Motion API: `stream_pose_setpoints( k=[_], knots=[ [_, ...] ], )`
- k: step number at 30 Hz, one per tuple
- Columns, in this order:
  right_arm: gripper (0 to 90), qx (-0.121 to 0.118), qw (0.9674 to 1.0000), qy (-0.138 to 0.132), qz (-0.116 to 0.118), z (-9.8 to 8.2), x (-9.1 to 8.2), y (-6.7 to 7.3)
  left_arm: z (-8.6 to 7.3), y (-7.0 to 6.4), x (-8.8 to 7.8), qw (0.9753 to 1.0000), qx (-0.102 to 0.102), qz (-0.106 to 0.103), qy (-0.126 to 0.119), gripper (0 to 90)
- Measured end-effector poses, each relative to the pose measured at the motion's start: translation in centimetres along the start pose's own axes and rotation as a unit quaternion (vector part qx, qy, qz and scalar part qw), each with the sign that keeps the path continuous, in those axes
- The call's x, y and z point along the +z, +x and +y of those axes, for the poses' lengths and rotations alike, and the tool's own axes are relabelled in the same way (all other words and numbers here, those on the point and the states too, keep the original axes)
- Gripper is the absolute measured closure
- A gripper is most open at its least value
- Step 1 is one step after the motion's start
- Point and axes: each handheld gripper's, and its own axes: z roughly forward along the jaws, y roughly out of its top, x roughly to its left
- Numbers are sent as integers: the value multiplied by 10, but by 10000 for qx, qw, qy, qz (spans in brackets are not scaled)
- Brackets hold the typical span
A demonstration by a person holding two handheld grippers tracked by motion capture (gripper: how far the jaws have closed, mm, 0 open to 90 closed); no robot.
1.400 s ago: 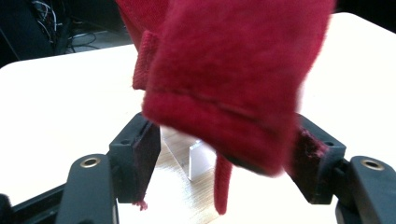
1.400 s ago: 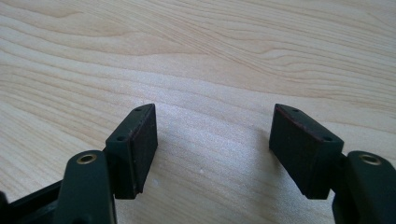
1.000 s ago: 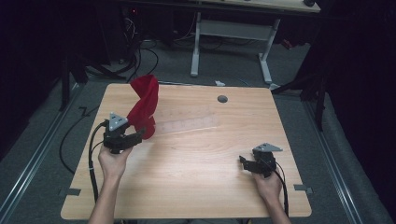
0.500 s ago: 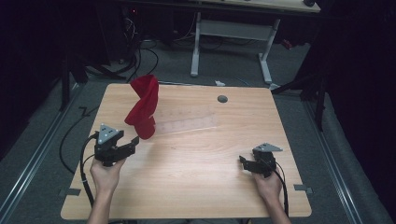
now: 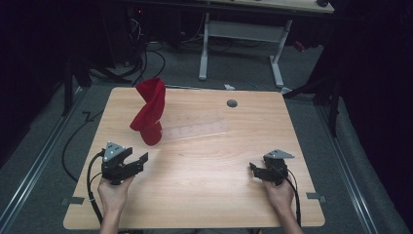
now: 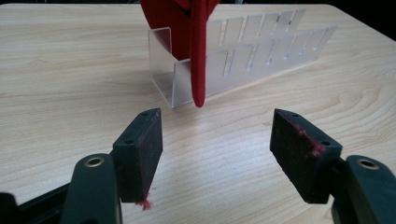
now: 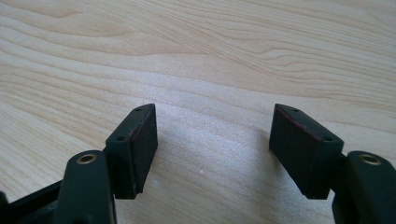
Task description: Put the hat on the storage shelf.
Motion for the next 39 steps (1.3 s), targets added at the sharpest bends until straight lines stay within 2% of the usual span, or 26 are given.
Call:
stream_pose_setpoints(
  k=[2,5,7,11,14,16,19,21,22,27,36,39],
  knots=[
    [326,4,10000,1,0,0,0,0,-5,2,2,10000,32,43,60,348],
    [326,4,10000,1,-1,0,0,0,-13,1,3,9999,-35,21,162,347],
    [326,-1,10000,-1,-1,0,0,0,-19,0,4,9998,43,36,212,347],
    [325,1,10000,0,0,0,0,0,-29,0,7,9995,30,68,292,346],
    [325,-1,10000,2,2,0,0,0,-39,-2,10,9991,-101,49,406,345],
    [325,-1,10000,0,2,0,0,0,-47,-3,12,9987,-92,38,503,346],
    [325,-2,10000,1,3,0,0,0,-59,-5,17,9979,80,64,637,344],
    [324,-4,10000,0,5,0,0,0,-62,-7,19,9977,39,47,672,345],
    [323,-9,10000,1,4,0,0,0,-63,-9,20,9979,10,39,653,344],
    [321,-7,10000,8,8,0,0,0,-71,-14,25,9981,143,2,603,346],
    [317,-15,10000,7,8,0,-1,0,-85,-18,36,9965,463,135,676,344],
    [317,-15,10000,8,10,0,-1,0,-88,-19,37,9965,480,143,672,343]
  ],
)
